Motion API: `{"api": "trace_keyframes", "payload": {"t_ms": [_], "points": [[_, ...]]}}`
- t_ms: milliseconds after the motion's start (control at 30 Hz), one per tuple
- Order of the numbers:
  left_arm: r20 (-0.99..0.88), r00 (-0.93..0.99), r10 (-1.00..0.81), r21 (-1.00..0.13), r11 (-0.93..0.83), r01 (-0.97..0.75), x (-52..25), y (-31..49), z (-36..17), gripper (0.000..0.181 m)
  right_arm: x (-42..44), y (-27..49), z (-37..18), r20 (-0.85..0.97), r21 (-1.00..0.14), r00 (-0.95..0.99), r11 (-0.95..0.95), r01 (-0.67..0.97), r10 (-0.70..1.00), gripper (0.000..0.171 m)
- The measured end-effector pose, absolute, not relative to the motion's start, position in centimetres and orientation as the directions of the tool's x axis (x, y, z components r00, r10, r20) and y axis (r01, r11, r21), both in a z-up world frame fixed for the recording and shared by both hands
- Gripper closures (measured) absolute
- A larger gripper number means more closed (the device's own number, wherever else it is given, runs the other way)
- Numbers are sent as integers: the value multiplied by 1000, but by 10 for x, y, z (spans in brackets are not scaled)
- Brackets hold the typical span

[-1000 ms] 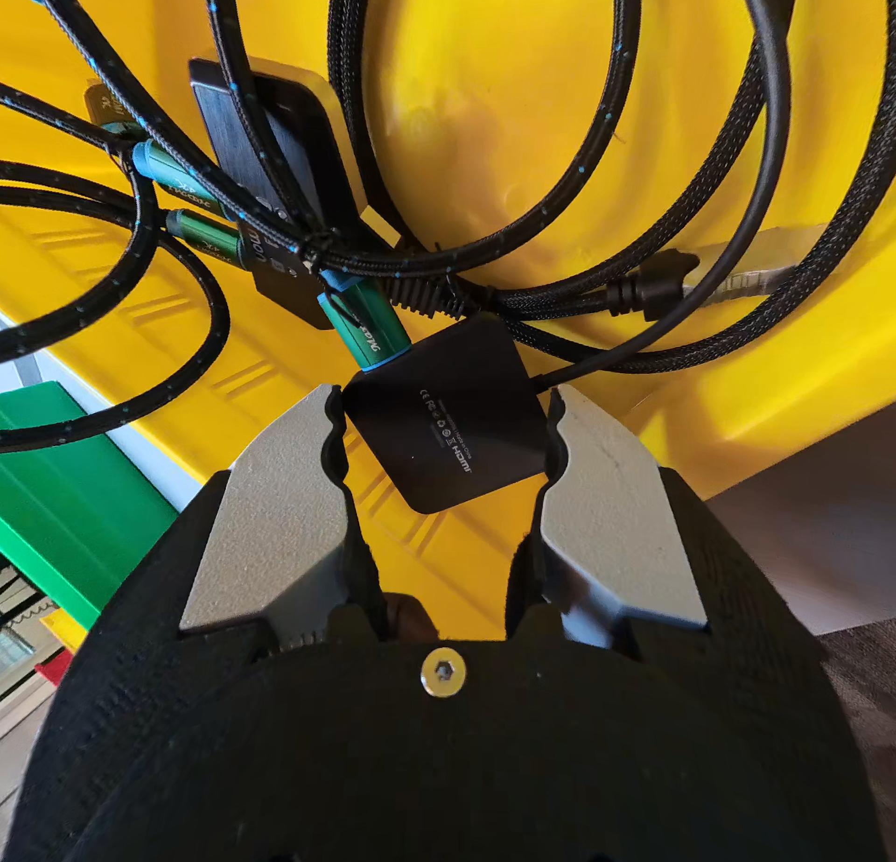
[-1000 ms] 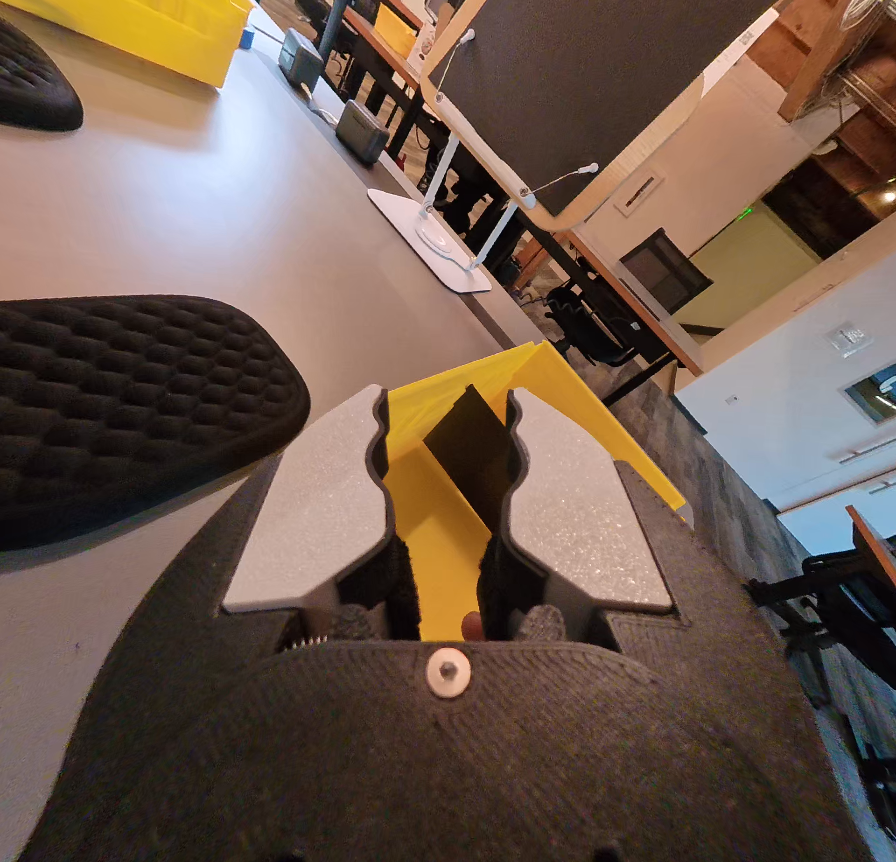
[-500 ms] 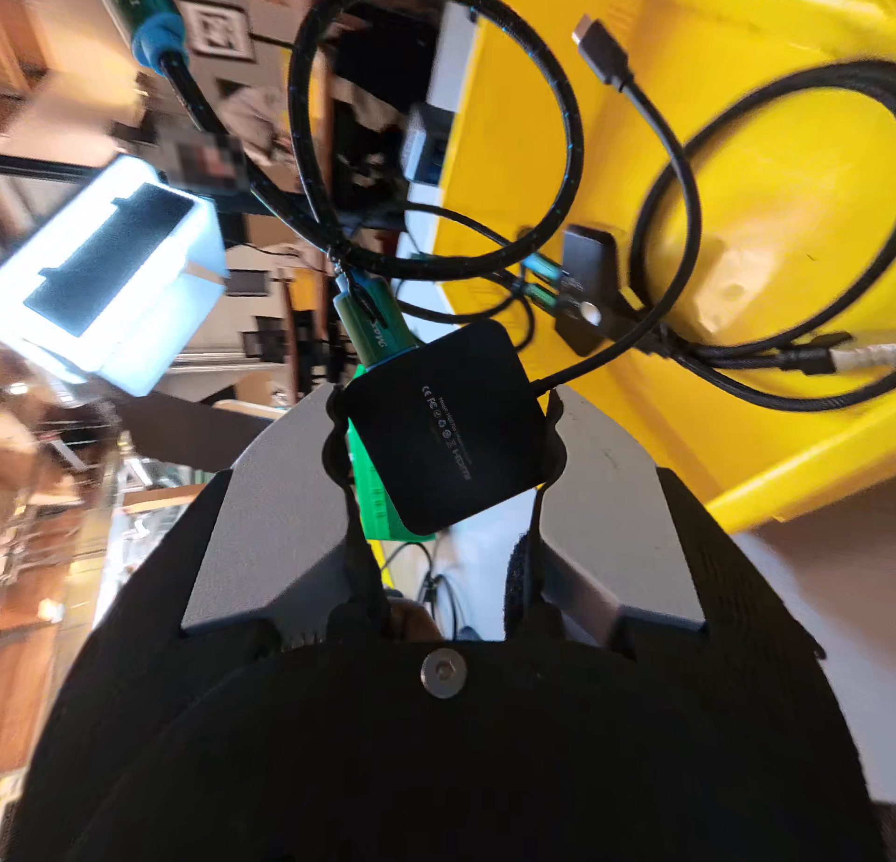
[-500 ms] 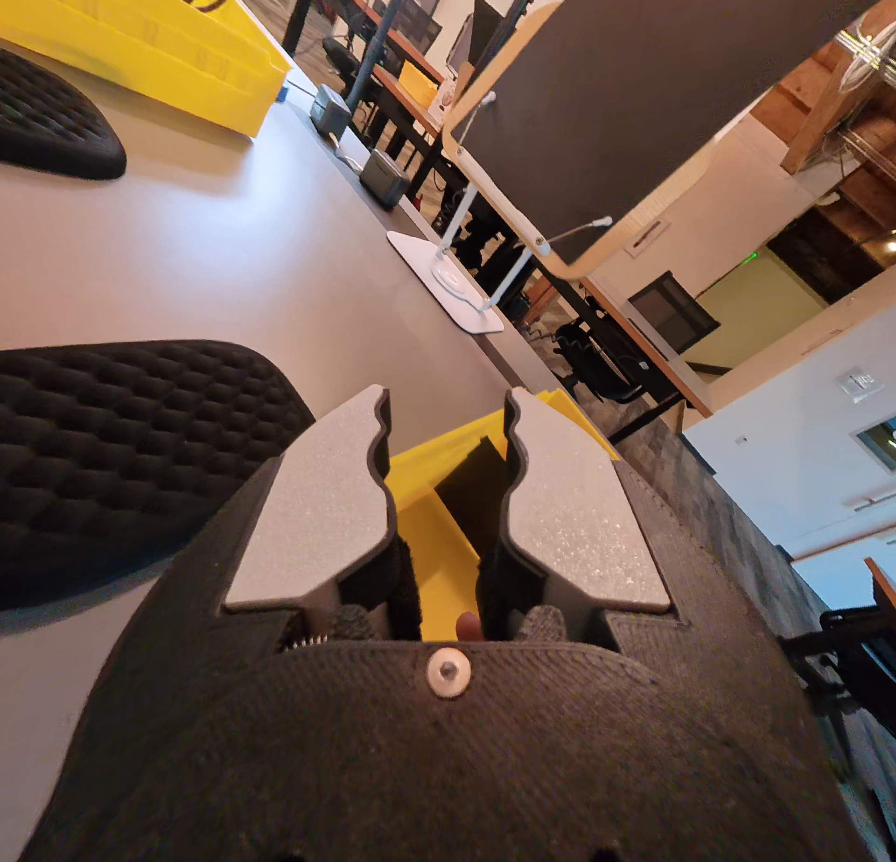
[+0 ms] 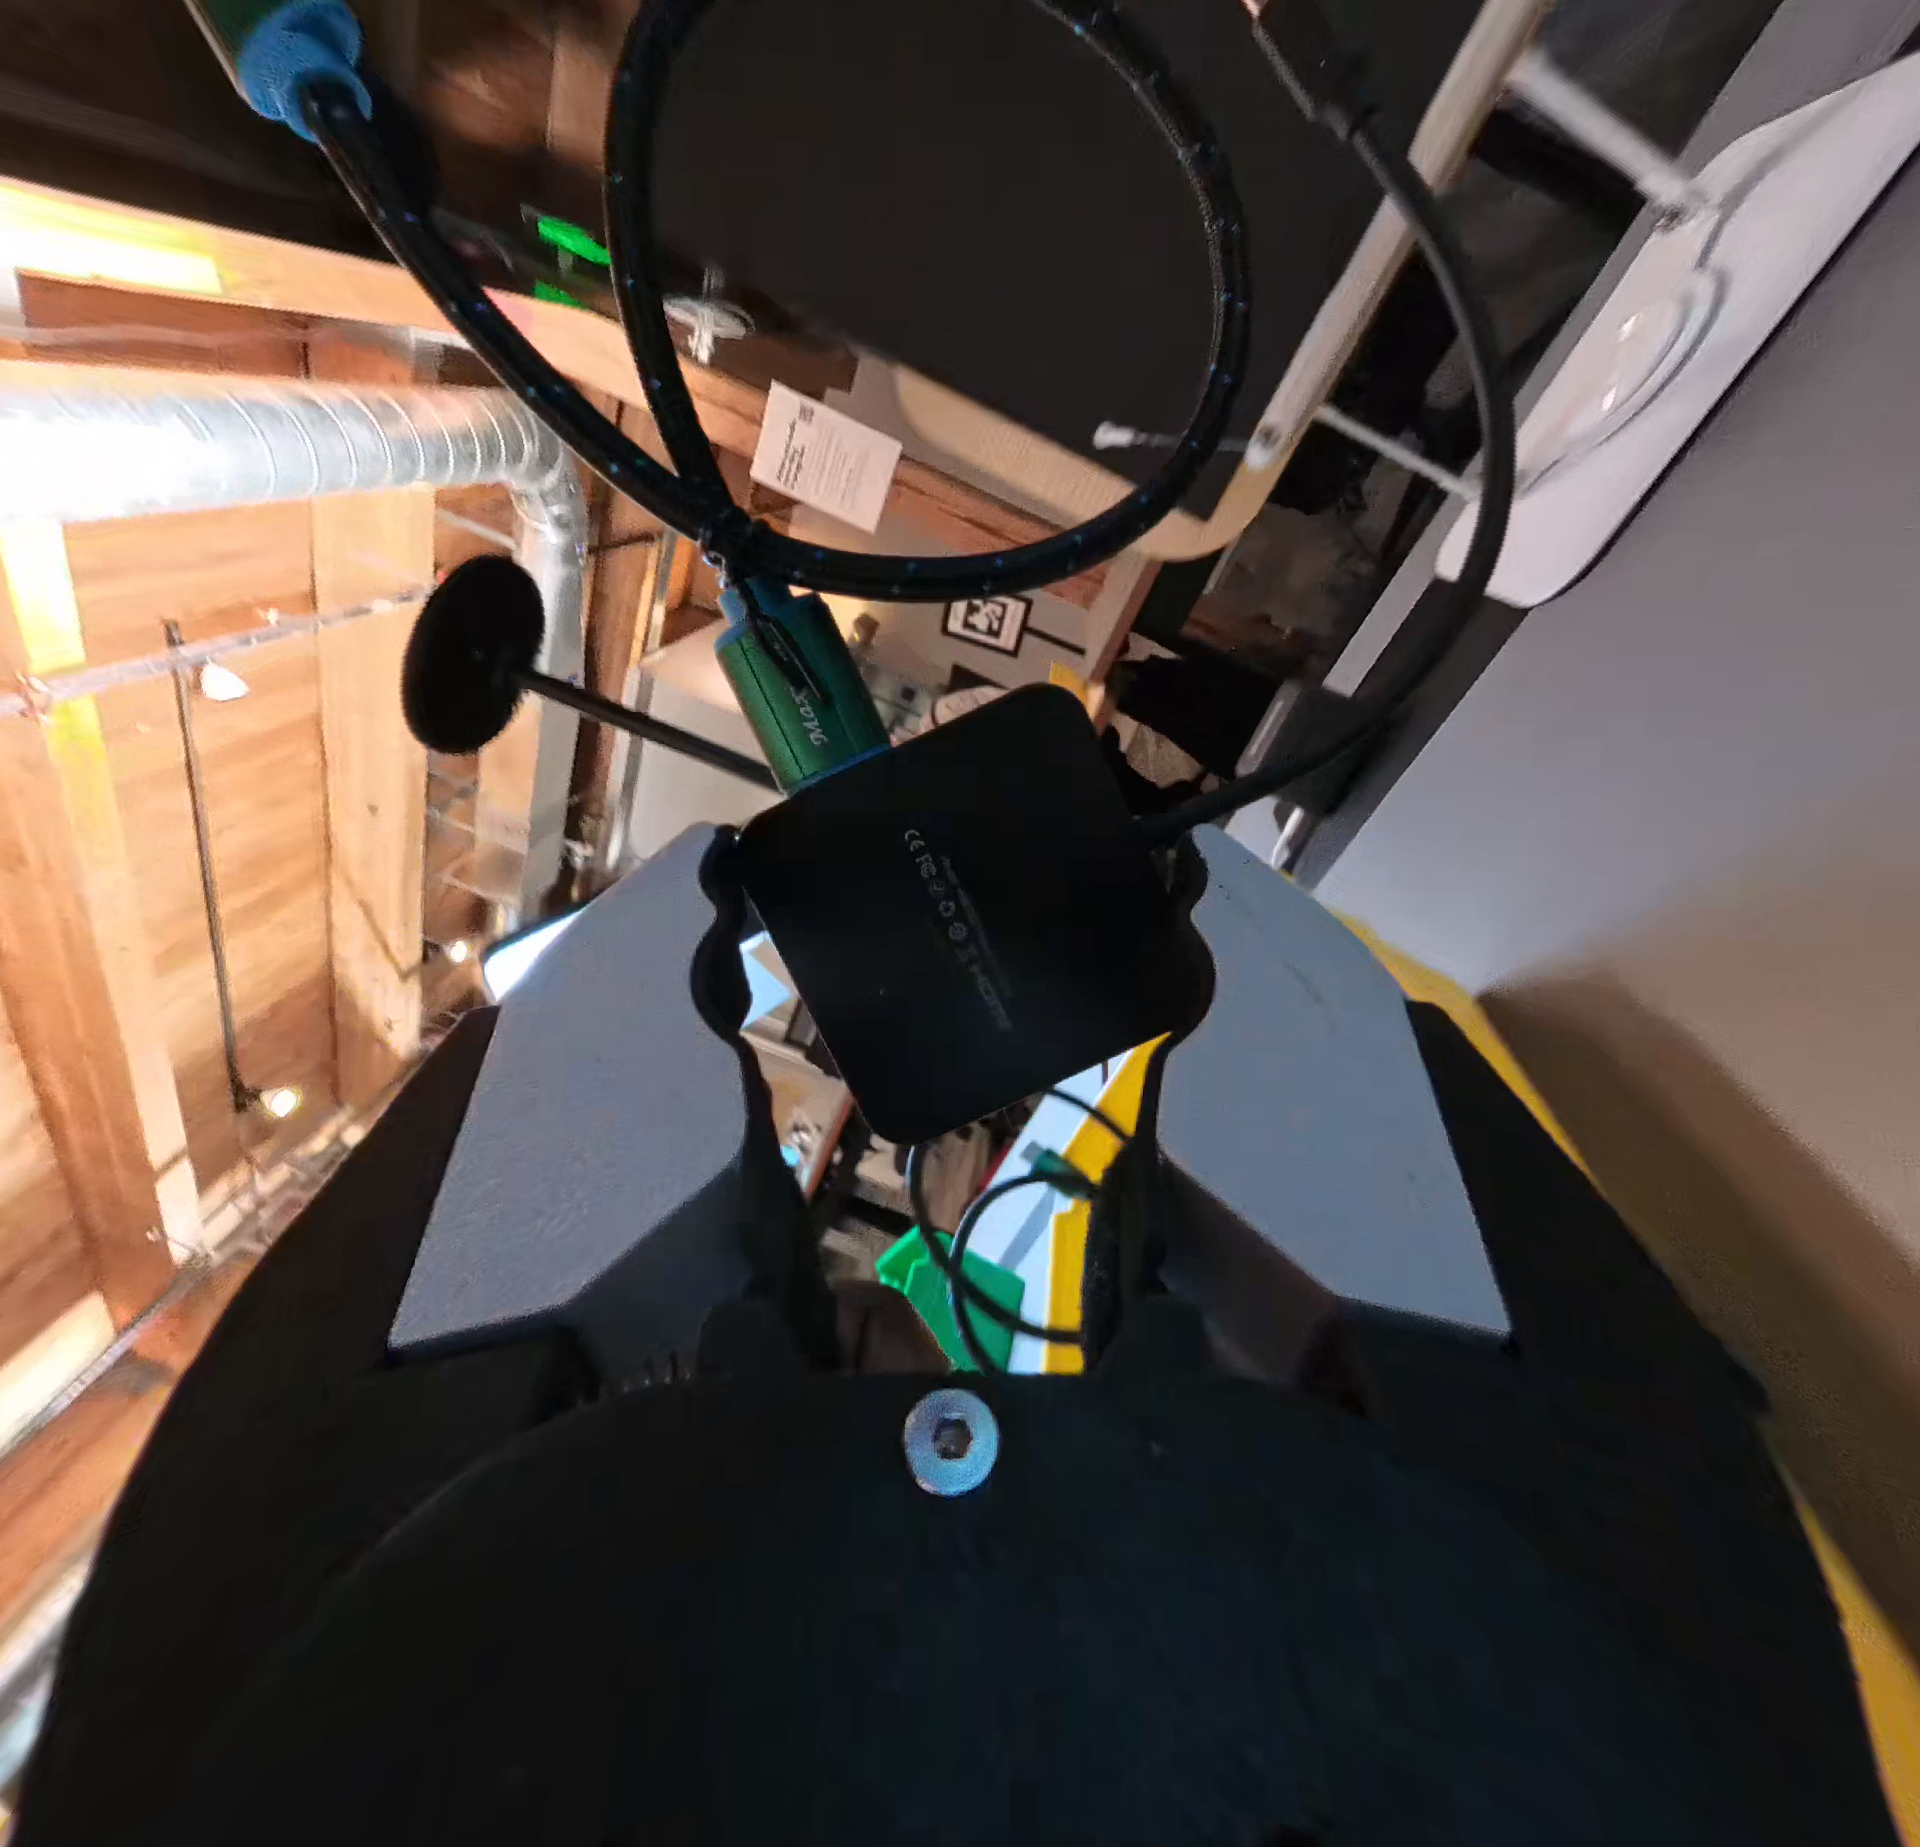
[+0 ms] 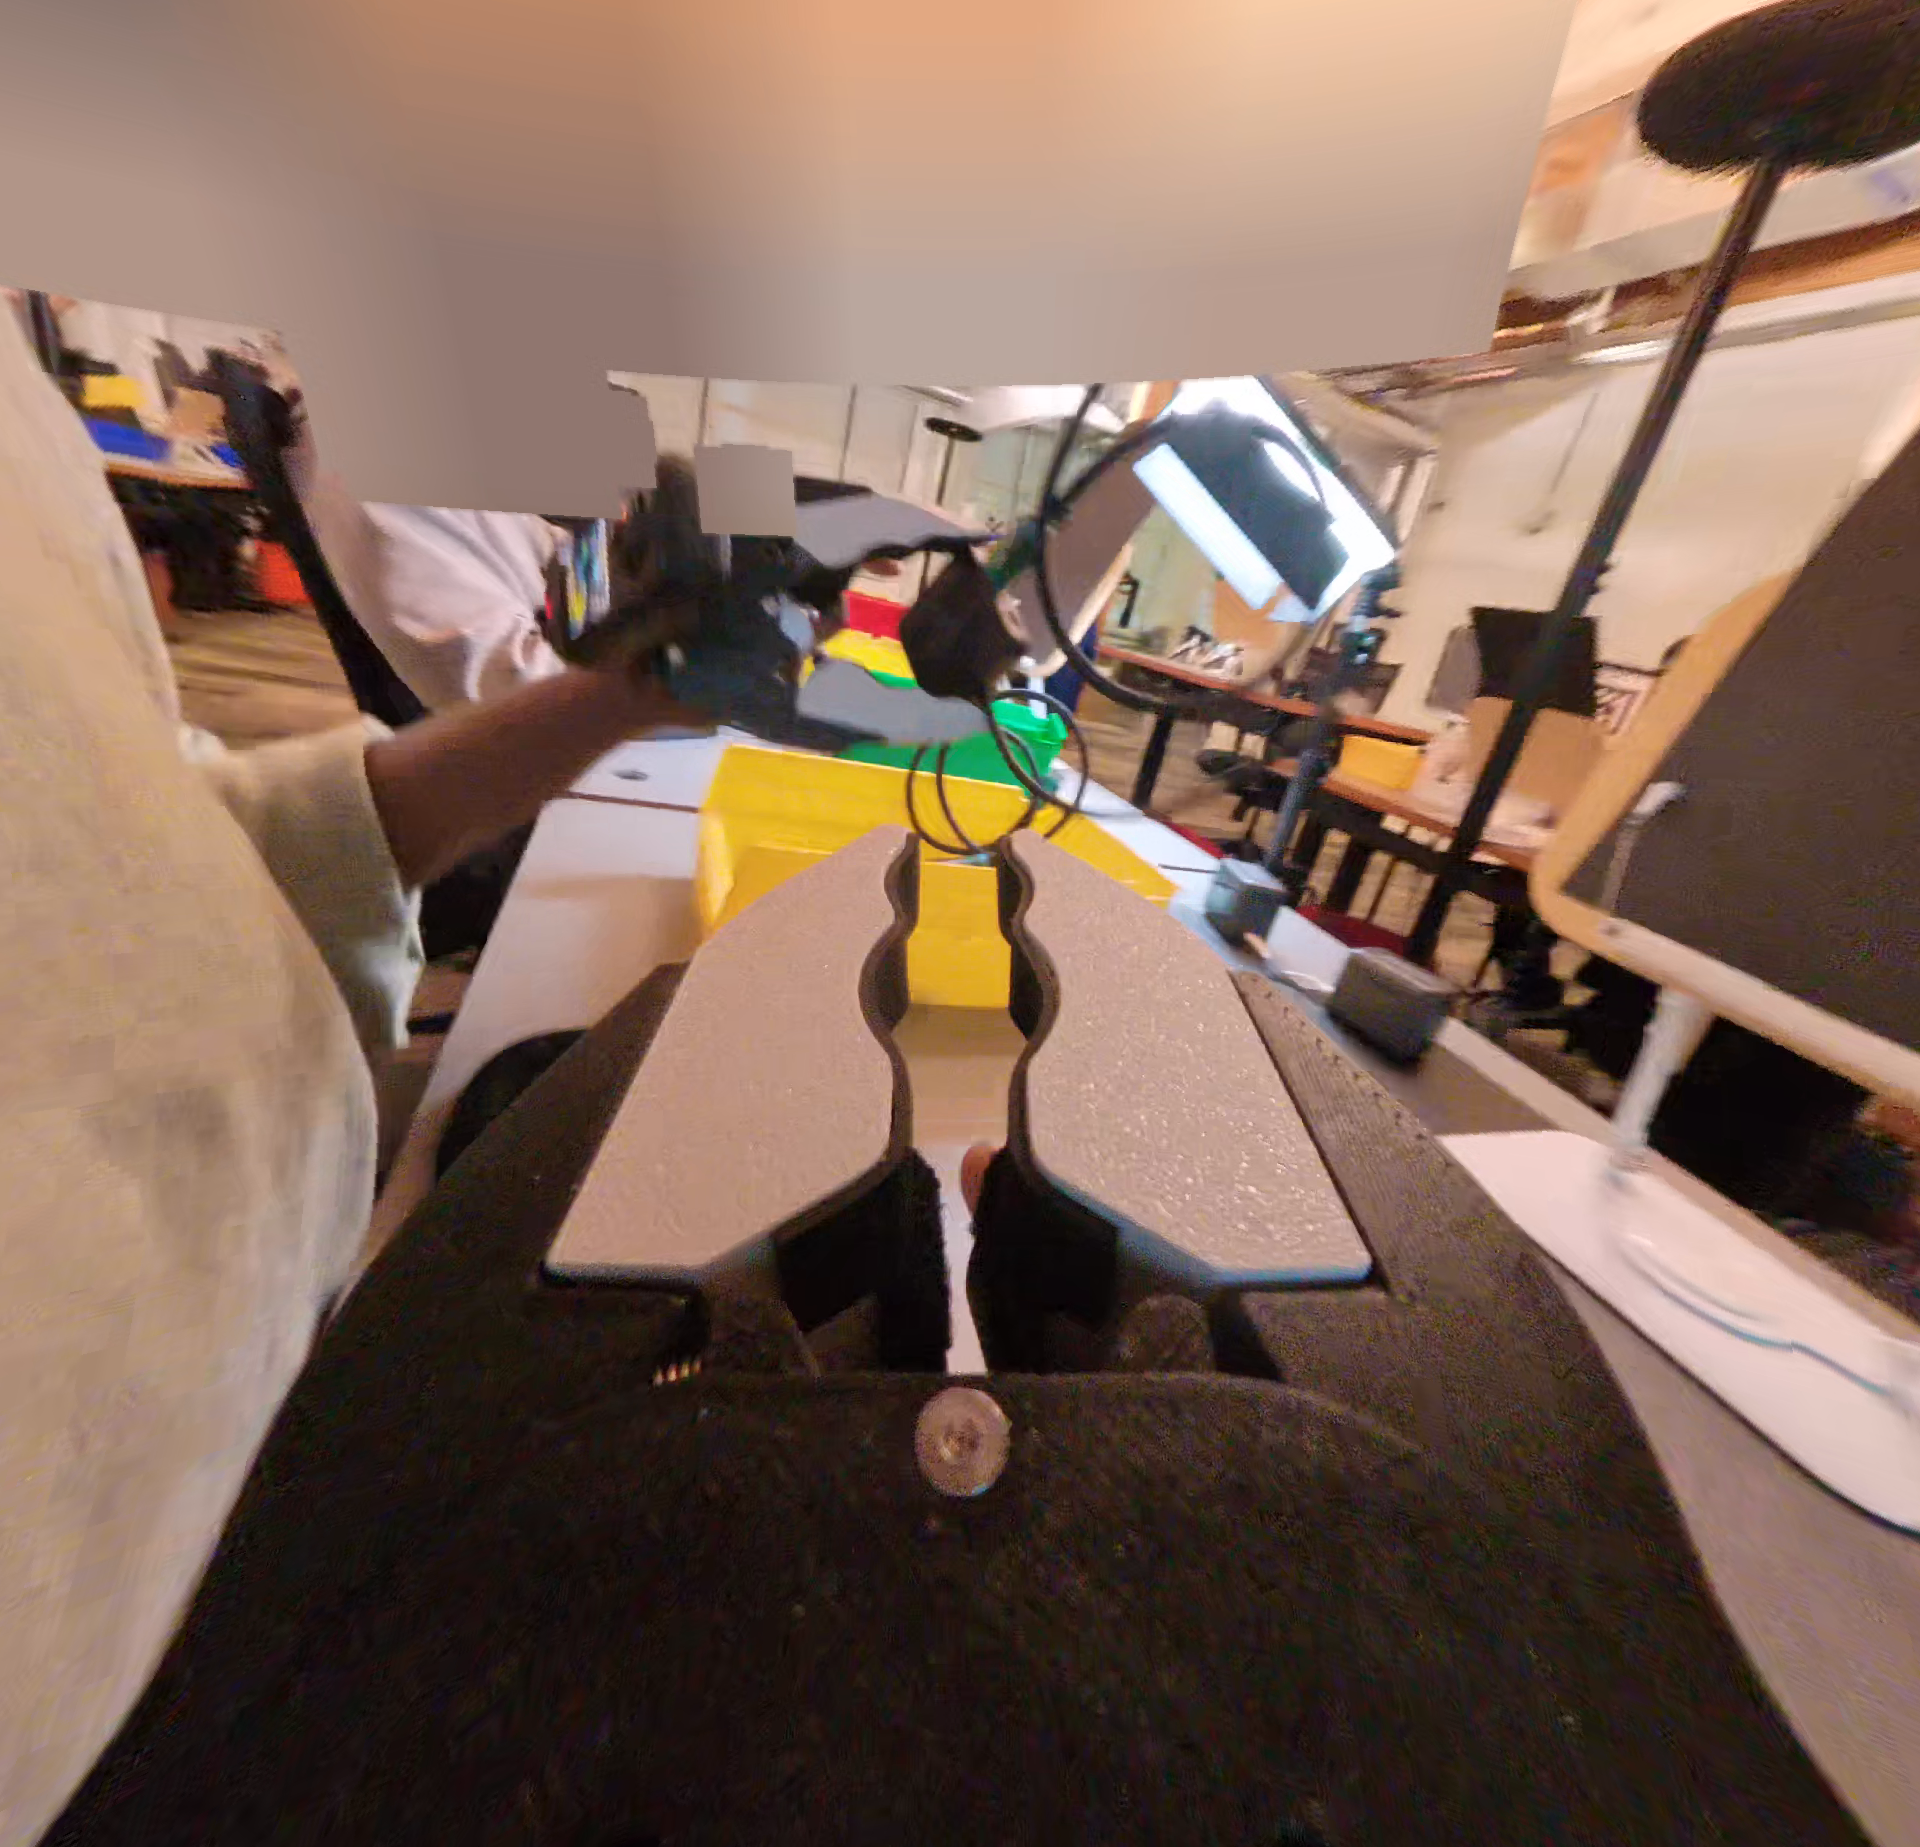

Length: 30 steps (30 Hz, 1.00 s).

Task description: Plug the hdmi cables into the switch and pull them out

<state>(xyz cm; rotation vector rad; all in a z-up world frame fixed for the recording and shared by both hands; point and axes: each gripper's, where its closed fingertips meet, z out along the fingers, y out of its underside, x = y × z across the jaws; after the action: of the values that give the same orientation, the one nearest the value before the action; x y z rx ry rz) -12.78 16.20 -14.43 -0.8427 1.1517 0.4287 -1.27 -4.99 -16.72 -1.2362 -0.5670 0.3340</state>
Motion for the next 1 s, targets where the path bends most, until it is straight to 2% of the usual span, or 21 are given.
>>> {"api": "trace_keyframes", "payload": {"t_ms": [100, 200, 333, 433, 533, 567, 633, 733, 800, 833, 900, 933, 967, 1000], "points": [[-936, 341, -93, -307, 690, -656, -84, 131, -166, 103, -30, -19, -170, 199, -970, 816, 229, 85, 543, 141], [-936, 303, -180, -329, 753, -570, -49, 95, -191, 103, -24, 7, -172, 189, -979, 849, 164, 123, 493, 127], [-964, 205, -171, -254, 824, -507, -25, 60, -212, 103, -15, 25, -189, 199, -979, 872, 55, 195, 448, 131], [-979, 124, -164, -202, 876, -438, -12, 37, -226, 103, -17, 29, -217, 188, -966, 852, -64, 251, 489, 132], [-987, 51, -152, -160, 912, -379, -5, 22, -237, 103, -23, 24, -234, 121, -971, 805, -101, 219, 581, 148], [-982, 21, -186, -181, 919, -350, -3, 18, -241, 103, -22, 21, -237, 91, -974, 789, -109, 197, 607, 151], [-943, -27, -331, -306, 897, -318, -3, 15, -245, 105, -19, 14, -239, 12, -985, 755, -122, 122, 655, 149], [-733, -69, -677, -644, 724, -248, -10, 11, -240, 108, -4, 6, -232, -37, -997, 735, -72, 16, 677, 151], [-427, -168, -888, -874, 454, -176, -13, -3, -237, 108, 2, 0, -231, -63, -997, 711, -68, -21, 700, 151], [-242, -207, -948, -952, 273, -140, -12, -7, -234, 108, 0, -4, -228, -67, -998, 686, -54, -39, 724, 151], [122, -290, -949, -992, -108, -65, -8, -14, -225, 117, -7, -11, -223, -78, -996, 629, -34, -81, 774, 151], [252, -346, -904, -967, -252, -47, -7, -18, -222, 136, -11, -12, -221, -86, -995, 606, -34, -97, 791, 151], [321, -401, -858, -942, -332, -43, -8, -22, -221, 159, -13, -12, -222, -95, -994, 597, -39, -106, 797, 151], [342, -424, -839, -931, -364, -32, -9, -22, -221, 165, -12, -12, -222, -103, -993, 597, -46, -109, 796, 151]]}}
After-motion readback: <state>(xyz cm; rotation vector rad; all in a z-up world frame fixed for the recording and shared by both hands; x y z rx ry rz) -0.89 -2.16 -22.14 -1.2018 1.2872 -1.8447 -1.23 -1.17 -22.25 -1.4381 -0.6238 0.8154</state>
